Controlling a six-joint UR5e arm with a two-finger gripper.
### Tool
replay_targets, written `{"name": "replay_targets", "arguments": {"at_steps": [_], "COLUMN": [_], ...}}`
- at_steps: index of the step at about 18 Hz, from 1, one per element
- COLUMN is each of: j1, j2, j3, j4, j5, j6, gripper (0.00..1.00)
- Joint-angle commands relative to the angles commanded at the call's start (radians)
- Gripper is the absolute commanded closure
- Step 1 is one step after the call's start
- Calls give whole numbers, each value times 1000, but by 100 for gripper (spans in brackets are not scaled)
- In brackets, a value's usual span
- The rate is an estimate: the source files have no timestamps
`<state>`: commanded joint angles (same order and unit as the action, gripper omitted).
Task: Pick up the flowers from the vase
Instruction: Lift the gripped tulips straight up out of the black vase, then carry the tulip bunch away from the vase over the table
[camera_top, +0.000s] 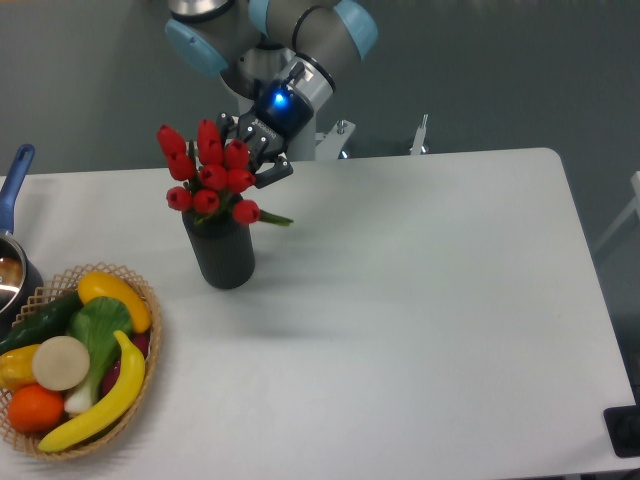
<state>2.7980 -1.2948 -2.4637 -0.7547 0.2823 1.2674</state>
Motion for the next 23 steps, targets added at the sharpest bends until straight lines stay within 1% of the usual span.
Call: {"name": "replay_targets", "arguments": {"at_steps": [6,9,13,16,18,21,23], "j1": [2,5,5,8,12,29,43], "j2": [29,40,54,71,81,80,68], "j3": [98,141,219,252,261,287,311], "j4": [-3,-3,-2,-3,-3,-3,-5], "j5": [-49,-49,-48,-46,-46,-45,-40], "j6": [-172,-249,-374,-417,-419,-419,-419], "gripper": [63,63,63,63,63,63,63]}}
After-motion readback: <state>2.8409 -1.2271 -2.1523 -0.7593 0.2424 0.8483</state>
